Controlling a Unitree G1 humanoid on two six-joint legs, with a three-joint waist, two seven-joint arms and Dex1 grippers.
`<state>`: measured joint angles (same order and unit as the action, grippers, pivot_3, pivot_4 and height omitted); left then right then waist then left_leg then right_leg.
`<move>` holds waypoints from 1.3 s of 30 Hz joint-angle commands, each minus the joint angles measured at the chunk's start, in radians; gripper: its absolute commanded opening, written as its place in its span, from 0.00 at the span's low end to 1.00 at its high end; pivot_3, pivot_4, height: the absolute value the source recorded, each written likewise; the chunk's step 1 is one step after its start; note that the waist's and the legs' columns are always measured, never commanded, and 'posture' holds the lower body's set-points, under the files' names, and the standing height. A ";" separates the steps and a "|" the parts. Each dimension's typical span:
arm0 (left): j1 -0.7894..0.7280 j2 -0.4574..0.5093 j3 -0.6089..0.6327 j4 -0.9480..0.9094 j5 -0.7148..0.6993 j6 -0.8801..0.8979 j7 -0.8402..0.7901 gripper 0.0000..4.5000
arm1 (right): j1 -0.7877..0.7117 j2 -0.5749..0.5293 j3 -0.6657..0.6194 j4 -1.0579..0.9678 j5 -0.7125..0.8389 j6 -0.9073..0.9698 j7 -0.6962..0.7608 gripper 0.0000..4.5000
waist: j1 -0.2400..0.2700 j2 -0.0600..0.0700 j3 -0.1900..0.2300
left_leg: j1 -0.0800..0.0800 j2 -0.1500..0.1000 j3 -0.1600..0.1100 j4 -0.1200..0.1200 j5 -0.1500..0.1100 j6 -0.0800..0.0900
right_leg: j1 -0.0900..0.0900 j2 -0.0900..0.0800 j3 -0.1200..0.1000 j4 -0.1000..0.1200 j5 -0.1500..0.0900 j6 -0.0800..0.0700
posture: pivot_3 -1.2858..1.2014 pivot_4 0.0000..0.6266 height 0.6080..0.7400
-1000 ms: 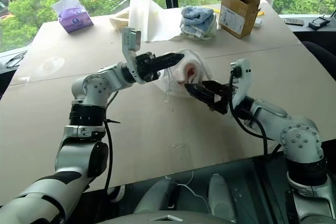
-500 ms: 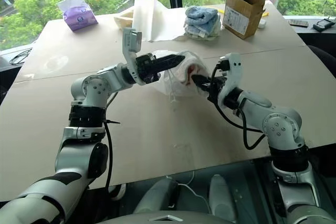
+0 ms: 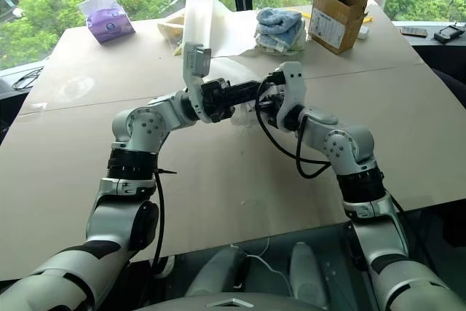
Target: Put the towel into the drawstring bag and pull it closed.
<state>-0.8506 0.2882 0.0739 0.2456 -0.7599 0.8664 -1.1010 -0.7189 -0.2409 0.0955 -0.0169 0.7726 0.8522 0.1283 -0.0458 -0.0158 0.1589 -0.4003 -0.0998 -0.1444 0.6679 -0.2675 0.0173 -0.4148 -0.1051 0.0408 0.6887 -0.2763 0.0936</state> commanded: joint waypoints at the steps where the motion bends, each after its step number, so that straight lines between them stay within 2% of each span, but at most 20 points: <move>1: -0.004 0.018 0.018 -0.024 -0.014 -0.023 -0.022 0.00 | 0.022 -0.001 -0.077 -0.100 0.016 -0.019 0.037 0.29 | 0.000 0.000 0.000 | 0.000 0.000 0.000 0.000 0.000 0.000 | 0.000 0.000 0.000 0.000 0.000 0.000 | 0.52 0.24 1.00; 2: -0.003 0.028 0.023 -0.014 -0.006 -0.031 -0.024 0.00 | 0.053 -0.024 -0.098 -0.158 0.045 0.009 0.053 0.37 | 0.001 0.000 0.000 | 0.000 0.000 0.000 0.000 0.000 0.000 | 0.000 0.000 0.000 0.000 0.000 0.000 | 0.52 0.24 1.00; 9: -0.010 0.066 0.020 0.071 0.042 -0.103 -0.050 0.00 | 0.241 -0.168 -0.236 -0.432 0.249 0.148 0.122 0.37 | 0.004 0.000 0.000 | -0.001 0.000 -0.002 0.000 0.000 0.000 | 0.000 -0.001 -0.002 -0.002 0.000 0.000 | 0.52 0.24 1.00; 12: -0.014 0.069 0.013 0.097 0.060 -0.126 -0.062 0.00 | 0.306 -0.227 -0.310 -0.507 0.333 0.142 0.169 0.37 | 0.004 0.000 0.000 | -0.001 0.000 -0.001 0.000 0.000 0.000 | 0.000 0.000 -0.001 -0.002 0.000 0.000 | 0.52 0.24 1.00; 14: -0.018 0.075 0.016 0.099 0.059 -0.127 -0.069 0.00 | 0.355 -0.272 -0.353 -0.531 0.330 0.102 0.222 0.37 | 0.003 0.000 0.000 | -0.001 0.000 -0.001 0.000 0.000 0.000 | 0.001 0.000 -0.001 -0.002 0.000 0.000 | 0.52 0.24 1.00; 16: -0.019 0.082 0.020 0.093 0.056 -0.126 -0.073 0.00 | 0.402 -0.312 -0.371 -0.535 0.269 0.048 0.266 0.37 | 0.006 0.000 0.000 | 0.000 0.000 -0.001 0.000 0.000 0.000 | 0.001 0.000 -0.001 -0.002 0.000 0.000 | 0.52 0.24 1.00; 18: -0.023 0.089 0.030 0.086 0.049 -0.121 -0.070 0.00 | 0.444 -0.358 -0.347 -0.499 0.127 -0.040 0.282 0.37 | 0.006 0.000 0.000 | 0.000 0.000 -0.001 0.000 0.000 0.000 | 0.001 0.000 -0.001 -0.002 0.000 0.000 | 0.52 0.24 1.00; 22: -0.029 0.105 0.044 0.069 0.036 -0.109 -0.063 0.00 | 0.513 -0.544 -0.070 -0.341 -0.367 -0.339 0.342 0.37 | 0.004 -0.001 0.000 | 0.000 -0.001 0.001 0.001 0.000 0.000 | 0.001 0.000 0.000 -0.001 0.000 0.000 | 0.52 0.24 1.00; 27: -0.030 0.111 0.049 0.058 0.030 -0.103 -0.057 0.00 | 0.457 -0.480 0.074 -0.126 -0.594 -0.583 0.365 0.37 | -0.003 -0.001 0.000 | 0.002 0.001 0.001 0.000 0.000 0.000 | 0.001 0.001 0.000 0.000 0.000 0.000 | 0.52 0.24 1.00; 30: -0.029 0.116 0.057 0.044 0.027 -0.099 -0.051 0.00 | 0.395 -0.412 0.093 -0.009 -0.645 -0.647 0.364 0.54 | 0.000 -0.001 0.000 | 0.001 0.000 0.002 0.001 0.000 0.000 | 0.001 0.000 0.001 -0.001 0.000 0.000 | 0.52 0.24 1.00; 33: -0.027 0.131 0.072 0.023 0.018 -0.086 -0.043 0.00 | 0.314 -0.323 0.078 0.122 -0.683 -0.709 0.320 0.88 | 0.001 -0.001 0.000 | 0.002 0.000 0.002 0.001 0.000 0.000 | 0.002 0.000 0.001 -0.001 0.000 0.000 | 0.52 0.24 1.00; 34: -0.026 0.135 0.076 0.018 0.016 -0.082 -0.041 0.00 | 0.288 -0.297 0.072 0.165 -0.695 -0.720 0.306 0.95 | 0.002 -0.001 0.000 | 0.002 0.000 0.001 0.001 0.000 0.000 | 0.001 0.000 0.001 0.000 0.000 0.000 | 0.52 0.24 1.00; 35: -0.025 0.139 0.079 0.015 0.014 -0.079 -0.040 0.00 | 0.267 -0.272 0.068 0.198 -0.695 -0.728 0.308 0.98 | 0.002 -0.001 0.000 | 0.002 0.000 0.001 0.000 0.000 0.000 | 0.001 0.000 0.000 0.000 0.000 0.000 | 0.52 0.24 1.00; 39: -0.022 0.147 0.082 0.007 0.008 -0.073 -0.033 0.00 | 0.202 -0.193 0.059 0.285 -0.677 -0.749 0.347 0.98 | 0.001 -0.001 0.000 | 0.001 0.000 0.001 0.000 0.000 0.000 | 0.001 0.000 0.000 -0.001 0.000 0.000 | 0.52 0.24 1.00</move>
<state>-0.8599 0.4254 0.1314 0.2916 -0.7299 0.7934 -1.1320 -0.4904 -0.4504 0.1803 0.2553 0.0867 0.1339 0.4632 -0.0443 -0.0170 0.1592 -0.3990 -0.0997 -0.1438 0.6680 -0.2674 0.0169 -0.4135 -0.1050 0.0408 0.6874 -0.2763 0.0937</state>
